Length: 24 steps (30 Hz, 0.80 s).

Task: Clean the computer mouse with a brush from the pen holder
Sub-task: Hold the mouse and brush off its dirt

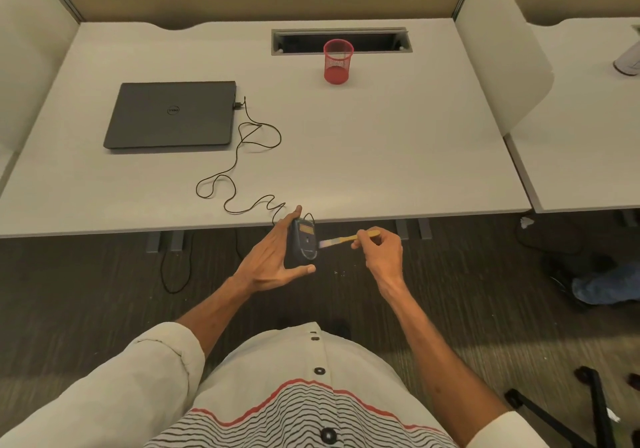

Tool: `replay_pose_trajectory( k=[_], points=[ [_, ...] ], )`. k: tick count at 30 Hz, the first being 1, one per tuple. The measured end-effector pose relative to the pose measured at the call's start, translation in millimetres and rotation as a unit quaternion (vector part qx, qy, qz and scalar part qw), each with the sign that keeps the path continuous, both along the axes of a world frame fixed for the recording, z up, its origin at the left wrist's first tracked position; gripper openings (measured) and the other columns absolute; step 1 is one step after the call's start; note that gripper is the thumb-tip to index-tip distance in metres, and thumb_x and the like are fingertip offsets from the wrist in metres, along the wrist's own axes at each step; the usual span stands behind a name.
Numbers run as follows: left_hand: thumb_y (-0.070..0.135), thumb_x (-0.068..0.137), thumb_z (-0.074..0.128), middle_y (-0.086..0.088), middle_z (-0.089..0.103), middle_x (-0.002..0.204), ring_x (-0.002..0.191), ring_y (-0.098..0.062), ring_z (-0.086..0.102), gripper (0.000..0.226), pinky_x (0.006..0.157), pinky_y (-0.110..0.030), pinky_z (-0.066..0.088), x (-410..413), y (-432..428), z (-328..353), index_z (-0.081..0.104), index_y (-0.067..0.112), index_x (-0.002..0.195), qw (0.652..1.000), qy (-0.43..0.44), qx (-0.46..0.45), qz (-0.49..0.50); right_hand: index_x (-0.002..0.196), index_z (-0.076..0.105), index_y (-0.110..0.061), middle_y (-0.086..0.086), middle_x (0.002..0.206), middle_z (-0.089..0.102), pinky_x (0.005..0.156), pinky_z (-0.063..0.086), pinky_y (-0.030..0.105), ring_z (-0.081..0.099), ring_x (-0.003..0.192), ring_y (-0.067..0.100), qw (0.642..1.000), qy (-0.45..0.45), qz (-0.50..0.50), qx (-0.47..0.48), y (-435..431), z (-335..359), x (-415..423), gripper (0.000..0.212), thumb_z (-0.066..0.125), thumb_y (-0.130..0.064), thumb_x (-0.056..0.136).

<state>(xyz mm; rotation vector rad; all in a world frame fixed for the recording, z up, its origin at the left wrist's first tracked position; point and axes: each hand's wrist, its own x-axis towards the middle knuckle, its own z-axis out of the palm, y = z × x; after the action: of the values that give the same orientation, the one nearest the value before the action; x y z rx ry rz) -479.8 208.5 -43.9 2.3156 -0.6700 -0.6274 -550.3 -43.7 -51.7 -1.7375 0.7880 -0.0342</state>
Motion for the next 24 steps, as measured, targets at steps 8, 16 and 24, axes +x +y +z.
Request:
replay_pose_trajectory(
  k=[8,16,24],
  points=[
    [0.065,0.087,0.08,0.006,0.001,0.182,0.167,-0.023,0.022,0.129,0.133,-0.046,0.025,1,-3,0,-0.012,0.033,0.172,1.0,-0.009,0.002,-0.008,0.081,0.082,-0.024,0.005,0.083,0.081,0.048,0.046,0.022,0.054,0.051,0.003,0.991,-0.059,0.078,0.091,21,7,2,0.023,0.073,-0.025,0.102],
    [0.062,0.086,0.082,0.004,0.009,0.182,0.164,-0.024,0.03,0.129,0.132,-0.047,0.031,4,-1,5,-0.011,0.034,0.171,1.0,-0.017,0.002,0.01,0.079,0.081,-0.014,0.014,0.084,0.077,0.071,0.05,0.039,0.06,0.074,0.02,0.999,0.008,0.002,0.039,-5,-7,-13,0.024,0.074,-0.016,0.101],
    [0.064,0.087,0.081,0.004,0.008,0.182,0.164,-0.027,0.03,0.128,0.13,-0.05,0.033,2,-2,4,-0.011,0.035,0.171,1.0,-0.011,0.01,0.007,0.091,0.081,-0.019,0.007,0.087,0.081,0.049,0.046,0.022,0.051,0.05,0.007,0.986,-0.094,0.064,0.125,11,5,-7,0.017,0.073,-0.026,0.103]
  ],
)
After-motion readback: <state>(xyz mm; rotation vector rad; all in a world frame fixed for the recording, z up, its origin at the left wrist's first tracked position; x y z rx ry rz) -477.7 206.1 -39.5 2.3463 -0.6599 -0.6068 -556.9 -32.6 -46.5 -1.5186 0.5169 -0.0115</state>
